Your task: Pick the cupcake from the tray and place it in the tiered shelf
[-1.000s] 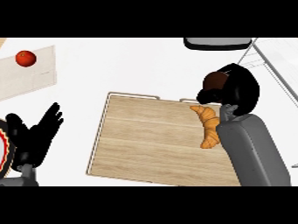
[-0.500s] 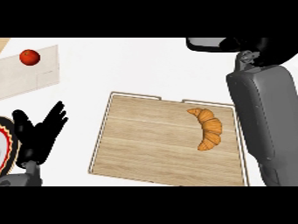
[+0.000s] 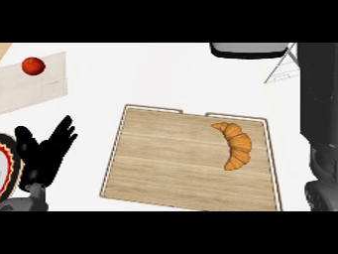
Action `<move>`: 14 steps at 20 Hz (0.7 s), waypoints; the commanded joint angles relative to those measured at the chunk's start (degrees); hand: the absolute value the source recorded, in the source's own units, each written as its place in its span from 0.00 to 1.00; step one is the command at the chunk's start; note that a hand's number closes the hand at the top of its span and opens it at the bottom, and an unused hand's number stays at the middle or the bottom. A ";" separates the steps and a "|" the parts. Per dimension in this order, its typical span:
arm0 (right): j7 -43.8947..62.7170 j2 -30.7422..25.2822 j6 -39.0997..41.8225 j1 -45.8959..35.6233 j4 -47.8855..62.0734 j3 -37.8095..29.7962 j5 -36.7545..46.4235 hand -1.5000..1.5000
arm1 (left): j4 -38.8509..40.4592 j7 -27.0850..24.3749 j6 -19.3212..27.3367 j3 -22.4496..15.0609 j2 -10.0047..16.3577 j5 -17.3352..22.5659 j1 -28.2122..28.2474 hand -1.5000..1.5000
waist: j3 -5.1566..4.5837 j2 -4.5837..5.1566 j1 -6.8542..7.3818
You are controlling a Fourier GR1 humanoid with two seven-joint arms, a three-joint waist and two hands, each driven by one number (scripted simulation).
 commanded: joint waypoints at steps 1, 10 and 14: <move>9.41 -3.01 6.45 -4.93 0.57 -4.22 2.93 1.00 | 1.75 1.01 0.19 0.01 -0.37 -0.18 -0.75 0.50 | -0.23 0.32 -0.36; -0.76 -10.53 12.33 -7.88 1.05 -12.61 2.84 1.00 | 2.53 0.38 -0.98 0.24 -0.97 0.04 0.76 0.50 | -0.20 0.34 -0.44; -5.43 -13.29 10.53 -6.17 4.72 -18.00 -0.41 1.00 | 0.62 0.25 -0.20 0.04 -1.45 -0.61 1.56 0.50 | -0.15 0.53 0.06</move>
